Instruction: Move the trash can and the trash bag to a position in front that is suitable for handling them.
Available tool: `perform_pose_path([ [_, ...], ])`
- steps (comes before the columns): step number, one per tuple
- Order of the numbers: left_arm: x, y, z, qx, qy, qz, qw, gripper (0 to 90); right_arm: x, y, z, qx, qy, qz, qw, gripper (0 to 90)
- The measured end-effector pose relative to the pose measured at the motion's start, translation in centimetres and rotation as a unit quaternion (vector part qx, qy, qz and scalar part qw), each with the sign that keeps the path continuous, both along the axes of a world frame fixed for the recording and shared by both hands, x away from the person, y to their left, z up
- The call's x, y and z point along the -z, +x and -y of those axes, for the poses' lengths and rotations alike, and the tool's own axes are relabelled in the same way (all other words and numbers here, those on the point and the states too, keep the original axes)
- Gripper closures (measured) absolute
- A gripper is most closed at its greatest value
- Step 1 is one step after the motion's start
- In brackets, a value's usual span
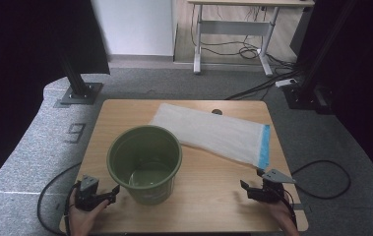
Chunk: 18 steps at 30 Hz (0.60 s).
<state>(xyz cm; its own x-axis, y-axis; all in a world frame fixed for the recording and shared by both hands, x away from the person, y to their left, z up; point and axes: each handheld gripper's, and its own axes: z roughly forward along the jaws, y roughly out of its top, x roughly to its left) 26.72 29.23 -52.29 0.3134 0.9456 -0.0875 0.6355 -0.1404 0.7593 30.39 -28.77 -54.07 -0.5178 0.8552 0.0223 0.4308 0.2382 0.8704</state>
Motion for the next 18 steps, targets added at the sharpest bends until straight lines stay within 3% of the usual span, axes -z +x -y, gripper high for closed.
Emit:
perform_pose_path([
  [7,-0.5,-0.4,0.1,0.033,-0.003,0.013,0.9994,10.9,0.0,0.1,0.3,0.016,0.006,-0.004,0.9998,17.0],
  [9,-0.8,-0.8,0.1,0.047,-0.015,0.021,0.9985,11.0,0.0,0.2,0.4,0.019,0.005,-0.003,0.9998,17.0],
  [12,-1.3,-1.5,0.4,0.070,-0.015,0.028,0.9971,10.6,0.2,0.3,0.4,0.020,0.000,-0.004,0.9998,17.1],
  [14,-1.8,-2.0,1.1,0.099,-0.020,0.034,0.9943,10.3,0.2,0.3,0.5,0.021,-0.001,-0.004,0.9998,17.2],
  [15,-1.8,-2.0,1.1,0.099,-0.020,0.034,0.9943,10.3,0.2,0.3,0.5,0.021,-0.001,-0.004,0.9998,17.2],
  [17,-2.1,-2.2,1.7,0.124,-0.019,0.037,0.9913,10.0,0.2,0.3,0.5,0.021,-0.001,-0.005,0.9998,17.3],
  [18,-2.3,-2.2,2.5,0.153,-0.010,0.038,0.9875,9.2,0.2,0.2,0.5,0.021,-0.002,-0.004,0.9998,17.5],
])
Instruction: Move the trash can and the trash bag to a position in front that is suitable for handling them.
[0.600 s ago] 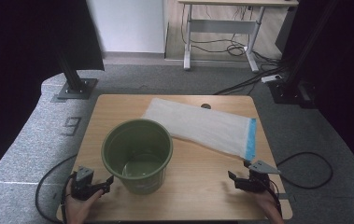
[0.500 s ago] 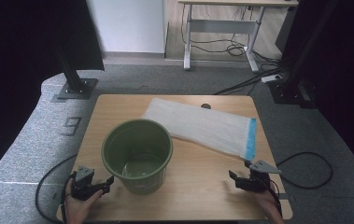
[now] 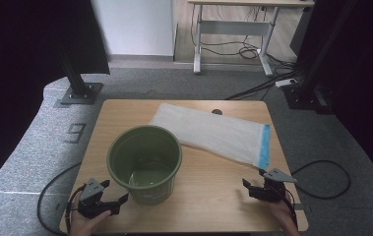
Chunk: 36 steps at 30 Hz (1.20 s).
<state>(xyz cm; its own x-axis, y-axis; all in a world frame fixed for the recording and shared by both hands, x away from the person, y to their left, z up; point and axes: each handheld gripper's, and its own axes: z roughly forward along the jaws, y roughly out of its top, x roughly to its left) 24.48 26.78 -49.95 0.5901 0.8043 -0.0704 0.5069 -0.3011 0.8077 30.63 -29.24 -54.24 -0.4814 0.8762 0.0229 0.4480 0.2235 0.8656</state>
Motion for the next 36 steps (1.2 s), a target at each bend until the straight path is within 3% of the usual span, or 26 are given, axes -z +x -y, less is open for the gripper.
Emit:
perform_pose_path([
  [1,0.0,0.0,0.0,0.000,0.000,0.000,1.0000,8.1,0.0,0.0,0.0,0.000,0.000,0.000,1.0000,17.5],
  [2,-0.1,0.0,0.8,0.024,0.013,0.005,0.9996,7.8,0.1,0.1,0.0,0.000,-0.001,-0.002,1.0000,17.7],
  [3,-0.1,0.0,0.8,0.024,0.013,0.005,0.9996,7.8,0.1,0.1,0.0,0.000,-0.001,-0.002,1.0000,17.7],
  [6,0.0,0.3,2.3,0.056,0.016,0.005,0.9983,6.7,0.3,0.3,0.0,-0.001,-0.008,-0.007,0.9999,17.9],
  [7,0.0,0.3,2.3,0.056,0.016,0.005,0.9983,4.2,0.3,0.3,0.0,-0.001,-0.008,-0.007,0.9999,17.9],
  [8,0.0,0.6,2.9,0.057,0.031,0.005,0.9979,4.3,0.3,0.3,-0.1,-0.002,-0.008,-0.007,0.9999,17.9],
  [16,0.0,1.5,3.7,0.067,0.024,0.004,0.9975,5.0,0.4,0.1,-0.4,-0.016,-0.011,-0.008,0.9998,18.1],
  [20,0.0,2.7,4.4,0.078,0.016,0.003,0.9968,5.2,0.6,0.0,-0.5,-0.023,-0.013,-0.009,0.9996,18.0],
  [30,-0.1,5.2,7.0,0.098,0.018,0.009,0.9950,6.4,0.4,-1.0,0.0,-0.014,-0.004,-0.006,0.9999,18.1],
  [36,-0.4,6.3,8.2,0.098,0.019,0.015,0.9949,6.3,0.4,-1.1,-0.2,-0.013,-0.006,-0.007,0.9999,18.0],
])
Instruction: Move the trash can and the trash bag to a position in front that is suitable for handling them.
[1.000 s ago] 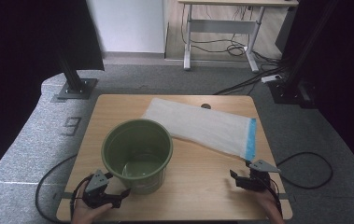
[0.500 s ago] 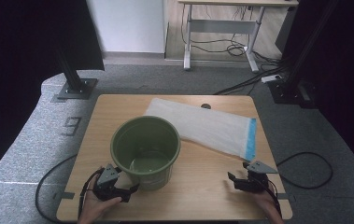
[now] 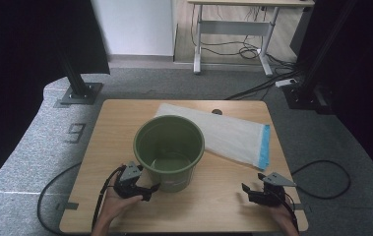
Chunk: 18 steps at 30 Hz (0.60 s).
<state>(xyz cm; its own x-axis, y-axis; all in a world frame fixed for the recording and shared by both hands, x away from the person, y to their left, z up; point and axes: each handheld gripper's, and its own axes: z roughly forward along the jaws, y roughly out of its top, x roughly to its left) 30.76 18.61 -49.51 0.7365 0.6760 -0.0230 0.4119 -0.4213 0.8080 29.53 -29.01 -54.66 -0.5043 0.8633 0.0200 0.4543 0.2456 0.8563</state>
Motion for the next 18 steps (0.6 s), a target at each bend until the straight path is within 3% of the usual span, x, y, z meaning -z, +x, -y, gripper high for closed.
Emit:
perform_pose_path([
  [10,-0.4,2.2,2.5,0.005,0.008,0.000,1.0000,6.6,0.1,-0.1,-0.2,-0.002,-0.002,-0.003,1.0000,18.1],
  [18,-0.9,1.5,2.1,-0.011,0.000,0.010,0.9999,7.9,0.1,-0.2,-0.1,-0.003,-0.002,-0.004,1.0000,18.1],
])
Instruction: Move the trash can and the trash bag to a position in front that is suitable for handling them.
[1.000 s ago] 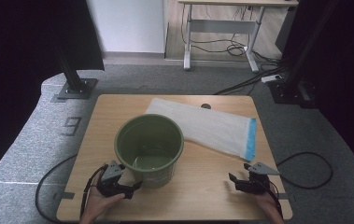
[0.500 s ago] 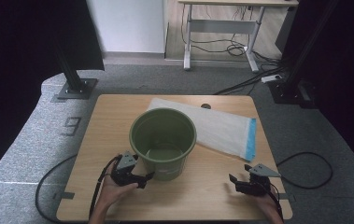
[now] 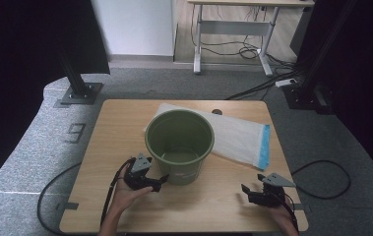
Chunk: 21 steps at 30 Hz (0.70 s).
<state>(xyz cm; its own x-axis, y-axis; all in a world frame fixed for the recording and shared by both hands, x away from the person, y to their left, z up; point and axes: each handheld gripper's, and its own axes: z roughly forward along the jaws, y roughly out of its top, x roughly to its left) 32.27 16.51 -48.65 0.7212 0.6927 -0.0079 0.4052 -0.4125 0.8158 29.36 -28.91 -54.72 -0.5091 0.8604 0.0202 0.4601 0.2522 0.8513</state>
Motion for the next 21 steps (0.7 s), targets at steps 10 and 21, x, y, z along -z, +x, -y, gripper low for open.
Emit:
perform_pose_path([
  [10,0.2,-2.5,-2.2,-0.013,0.006,-0.004,0.9999,7.6,0.1,0.0,-0.1,0.001,-0.002,-0.004,1.0000,18.1],
  [21,1.7,-3.9,-4.5,-0.034,0.013,-0.020,0.9991,7.6,0.2,-0.1,-0.3,-0.003,-0.007,-0.008,0.9999,18.1],
])
